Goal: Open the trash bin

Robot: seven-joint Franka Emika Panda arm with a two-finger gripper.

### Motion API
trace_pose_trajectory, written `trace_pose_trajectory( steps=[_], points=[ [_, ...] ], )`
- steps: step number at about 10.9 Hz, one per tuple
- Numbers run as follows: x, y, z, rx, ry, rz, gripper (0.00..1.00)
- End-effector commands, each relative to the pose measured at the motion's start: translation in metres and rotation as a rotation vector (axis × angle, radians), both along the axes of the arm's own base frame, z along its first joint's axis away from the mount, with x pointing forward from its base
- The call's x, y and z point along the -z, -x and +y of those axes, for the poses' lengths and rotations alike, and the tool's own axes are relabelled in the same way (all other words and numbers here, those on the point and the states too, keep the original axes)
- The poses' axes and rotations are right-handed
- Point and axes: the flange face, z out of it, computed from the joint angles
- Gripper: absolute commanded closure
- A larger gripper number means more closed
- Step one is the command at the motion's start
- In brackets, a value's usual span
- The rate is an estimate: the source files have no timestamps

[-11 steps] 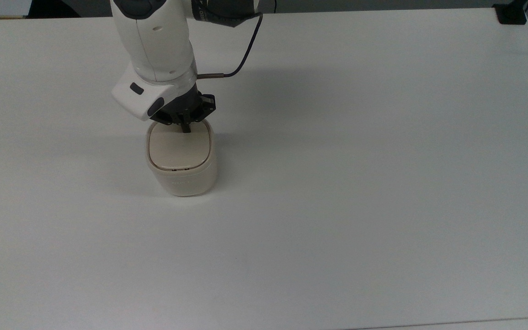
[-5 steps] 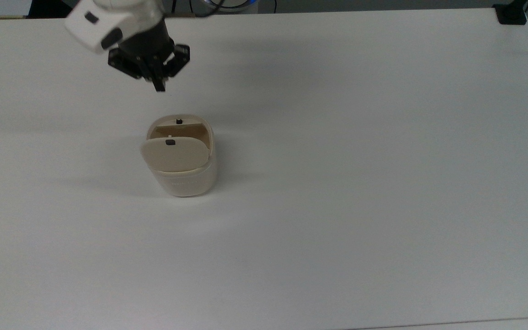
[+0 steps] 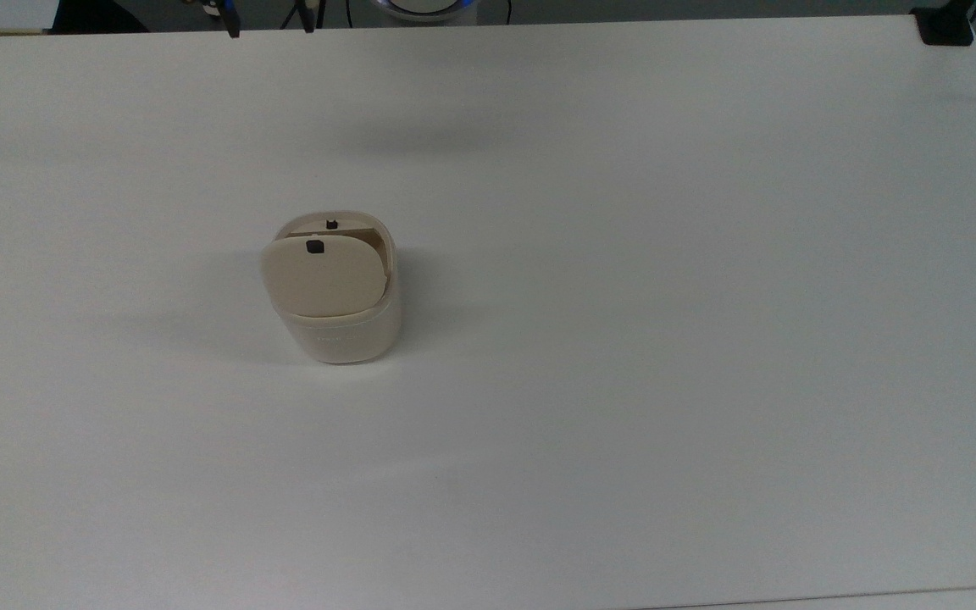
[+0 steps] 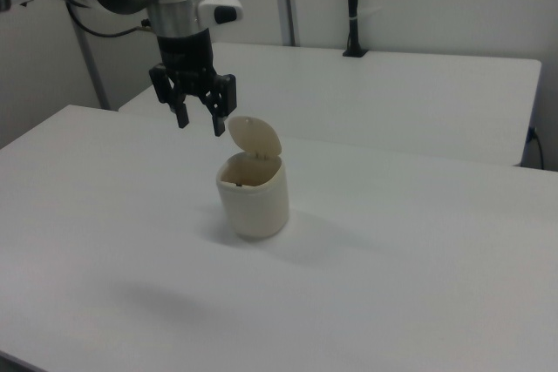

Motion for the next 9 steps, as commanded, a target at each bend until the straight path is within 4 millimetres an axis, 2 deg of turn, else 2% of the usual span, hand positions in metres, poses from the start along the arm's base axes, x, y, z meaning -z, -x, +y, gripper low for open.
trace_pose_trajectory(
  steps=[1,3,5,9],
  points=[
    [0.0,0.0193,-0.0097,0.012,-0.004,0.039,0.0],
    [-0.0002,0.0194,-0.0093,0.046,-0.008,0.045,0.0],
    [0.0012,0.0155,-0.0008,0.141,-0.001,0.045,0.0],
    [-0.003,0.0145,-0.0023,0.157,-0.001,0.037,0.0]
  ],
)
